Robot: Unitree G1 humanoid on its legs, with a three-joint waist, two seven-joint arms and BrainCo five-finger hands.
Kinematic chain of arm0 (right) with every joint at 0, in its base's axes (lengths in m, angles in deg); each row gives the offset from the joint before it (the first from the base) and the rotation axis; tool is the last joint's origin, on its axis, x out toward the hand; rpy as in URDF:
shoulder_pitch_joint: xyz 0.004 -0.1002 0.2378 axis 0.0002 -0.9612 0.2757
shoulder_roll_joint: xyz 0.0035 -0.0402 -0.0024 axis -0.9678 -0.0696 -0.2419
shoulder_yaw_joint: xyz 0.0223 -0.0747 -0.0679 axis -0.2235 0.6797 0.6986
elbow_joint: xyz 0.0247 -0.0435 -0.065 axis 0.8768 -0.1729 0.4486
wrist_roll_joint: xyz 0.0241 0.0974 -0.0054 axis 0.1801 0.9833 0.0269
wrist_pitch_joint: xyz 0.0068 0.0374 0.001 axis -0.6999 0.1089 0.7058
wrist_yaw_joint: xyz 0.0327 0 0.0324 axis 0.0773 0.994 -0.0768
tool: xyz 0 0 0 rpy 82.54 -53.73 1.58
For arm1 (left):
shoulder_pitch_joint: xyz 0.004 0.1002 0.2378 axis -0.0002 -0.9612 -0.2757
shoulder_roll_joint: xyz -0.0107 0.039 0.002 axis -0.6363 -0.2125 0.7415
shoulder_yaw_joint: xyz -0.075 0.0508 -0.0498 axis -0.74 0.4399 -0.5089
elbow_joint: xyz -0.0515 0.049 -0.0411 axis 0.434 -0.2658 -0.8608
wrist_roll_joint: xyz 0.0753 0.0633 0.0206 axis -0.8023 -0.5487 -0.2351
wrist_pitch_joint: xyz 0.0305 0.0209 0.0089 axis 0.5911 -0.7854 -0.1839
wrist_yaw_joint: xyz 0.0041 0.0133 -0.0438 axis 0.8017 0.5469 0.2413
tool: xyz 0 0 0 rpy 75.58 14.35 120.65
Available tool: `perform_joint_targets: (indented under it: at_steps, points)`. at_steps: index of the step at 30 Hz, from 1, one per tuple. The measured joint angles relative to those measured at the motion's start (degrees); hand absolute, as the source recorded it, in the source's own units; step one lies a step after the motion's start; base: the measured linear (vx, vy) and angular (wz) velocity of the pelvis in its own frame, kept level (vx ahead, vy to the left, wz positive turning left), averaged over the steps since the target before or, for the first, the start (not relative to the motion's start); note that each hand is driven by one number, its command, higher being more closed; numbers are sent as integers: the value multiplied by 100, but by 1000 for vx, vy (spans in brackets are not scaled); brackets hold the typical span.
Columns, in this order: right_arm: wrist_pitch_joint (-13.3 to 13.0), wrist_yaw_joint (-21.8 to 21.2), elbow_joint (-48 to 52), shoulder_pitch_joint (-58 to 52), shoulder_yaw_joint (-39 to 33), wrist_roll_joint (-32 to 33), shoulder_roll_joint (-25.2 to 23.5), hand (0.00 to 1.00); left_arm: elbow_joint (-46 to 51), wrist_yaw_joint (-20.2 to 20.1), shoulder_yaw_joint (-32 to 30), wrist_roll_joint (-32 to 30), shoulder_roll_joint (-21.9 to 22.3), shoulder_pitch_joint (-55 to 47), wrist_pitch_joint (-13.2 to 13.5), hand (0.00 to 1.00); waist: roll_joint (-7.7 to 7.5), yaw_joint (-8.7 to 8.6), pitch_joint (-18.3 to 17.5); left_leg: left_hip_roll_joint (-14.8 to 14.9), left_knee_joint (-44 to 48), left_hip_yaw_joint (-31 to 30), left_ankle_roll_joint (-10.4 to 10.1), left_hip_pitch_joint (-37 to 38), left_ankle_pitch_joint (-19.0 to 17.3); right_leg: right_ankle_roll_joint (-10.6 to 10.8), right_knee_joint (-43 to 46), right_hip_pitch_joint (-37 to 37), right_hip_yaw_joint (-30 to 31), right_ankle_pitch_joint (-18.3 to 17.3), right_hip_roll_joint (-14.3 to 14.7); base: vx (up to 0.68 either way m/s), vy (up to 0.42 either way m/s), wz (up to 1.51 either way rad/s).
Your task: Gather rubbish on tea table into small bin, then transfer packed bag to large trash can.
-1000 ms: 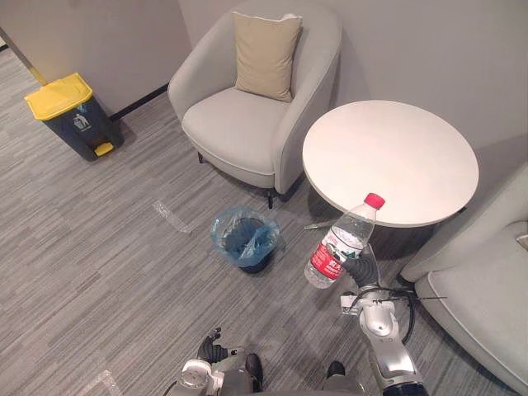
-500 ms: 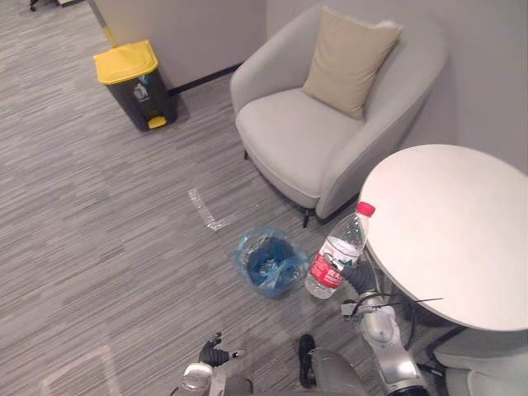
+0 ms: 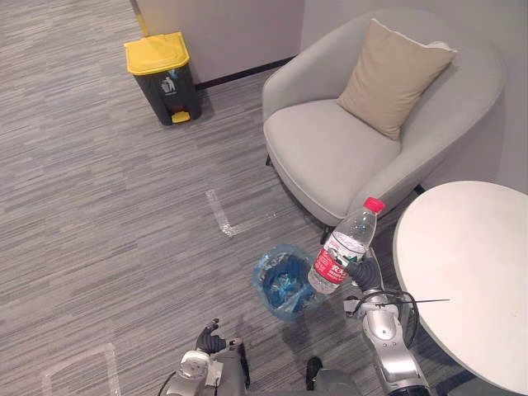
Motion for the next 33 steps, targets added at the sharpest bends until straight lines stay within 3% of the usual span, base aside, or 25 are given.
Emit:
perform_joint_targets:
  at_steps: [5, 13, 26, 33]
  points:
    - [0, 33, -547, 1038, 626, -286, 474, 100, 52, 43, 103, 11, -83, 322, 19, 0, 170, 17, 451, 117, 314, 230, 79, -704, -25, 69, 868, -1146, 392, -122, 69, -137, 20, -36]
    - [235, 266, -1464, 2681, 939, -664, 1187, 100, 149, 344, -177, 370, -165, 1134, 102, 0, 171, 40, 1208, 297, 1003, 385, 252, -2234, 5, 111, 1861, -2974, 713, -118, 132, -188, 10, -18]
    - [397, 914, -1405, 4692, 811, -597, 1364, 100, 1231, 781, -1033, 993, 103, 2416, 230, 0, 84, 313, 1443, 334, 1524, 72, 364, -4536, 316, 90, 2559, -5105, 454, -27, 67, -46, 11, 11]
    - [502, 1102, -1502, 5203, 653, -399, 1289, 100, 1500, 864, -1243, 1150, 292, 2447, 255, 0, 47, 415, 1491, 249, 1519, -19, 368, -4916, 387, 36, 2754, -5490, 328, -101, -35, 33, 14, 13]
